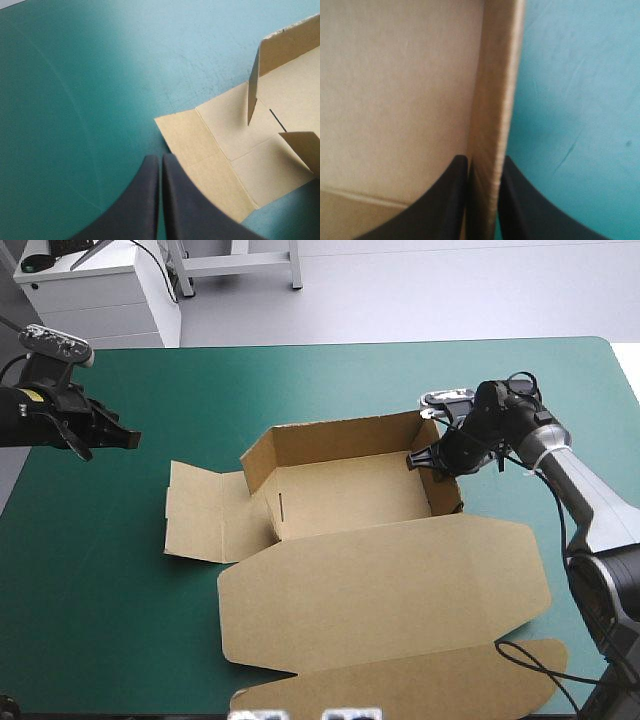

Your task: Fold the box

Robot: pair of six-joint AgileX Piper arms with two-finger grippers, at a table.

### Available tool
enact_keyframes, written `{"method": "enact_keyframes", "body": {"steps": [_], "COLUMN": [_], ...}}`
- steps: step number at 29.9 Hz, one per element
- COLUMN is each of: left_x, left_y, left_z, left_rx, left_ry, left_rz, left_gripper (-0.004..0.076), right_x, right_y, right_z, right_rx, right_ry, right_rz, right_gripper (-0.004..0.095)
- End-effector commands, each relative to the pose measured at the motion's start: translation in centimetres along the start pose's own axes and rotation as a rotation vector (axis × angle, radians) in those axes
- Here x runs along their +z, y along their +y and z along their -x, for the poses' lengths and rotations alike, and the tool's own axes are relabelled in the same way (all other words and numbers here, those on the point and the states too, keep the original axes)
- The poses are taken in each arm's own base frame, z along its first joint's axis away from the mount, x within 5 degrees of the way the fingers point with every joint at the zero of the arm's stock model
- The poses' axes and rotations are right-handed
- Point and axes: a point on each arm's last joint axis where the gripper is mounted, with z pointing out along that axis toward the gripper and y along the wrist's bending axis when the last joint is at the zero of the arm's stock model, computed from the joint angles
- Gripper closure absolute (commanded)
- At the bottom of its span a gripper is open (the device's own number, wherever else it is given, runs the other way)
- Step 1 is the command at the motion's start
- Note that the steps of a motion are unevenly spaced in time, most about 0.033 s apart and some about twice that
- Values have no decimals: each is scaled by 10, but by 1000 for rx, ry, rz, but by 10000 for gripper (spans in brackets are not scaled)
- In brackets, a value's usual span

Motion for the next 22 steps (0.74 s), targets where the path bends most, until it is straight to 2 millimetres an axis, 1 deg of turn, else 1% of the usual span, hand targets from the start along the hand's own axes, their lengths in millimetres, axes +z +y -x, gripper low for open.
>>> {"method": "enact_keyframes", "body": {"steps": [1,2,3,5,7,10,13,16,22], "left_x": [-20,-20,-20,-20,-20,-20,-20,-20,-19], "left_y": [-2,-2,-2,-2,-2,-2,-2,-2,-2], "left_z": [7,7,7,7,7,7,7,7,6], "left_rx": [12,14,15,15,15,14,14,14,15], "left_ry": [-93,-90,-89,-89,-89,-92,-92,-91,-85], "left_rz": [35,42,43,43,43,42,41,40,42], "left_gripper": [717,717,717,717,717,716,716,717,717], "right_x": [-35,-40,-45,-60,-74,-90,-93,-90,-73], "right_y": [5,6,7,9,11,13,13,11,8], "right_z": [3,4,4,8,10,11,10,11,15], "right_rx": [-30,-34,-38,-43,-49,-57,-61,-55,-51], "right_ry": [-30,-26,-15,-56,-101,-150,-156,-147,-107], "right_rz": [2,4,4,-3,-1,-8,-18,-28,-29], "right_gripper": [494,425,377,286,244,241,241,241,241]}}
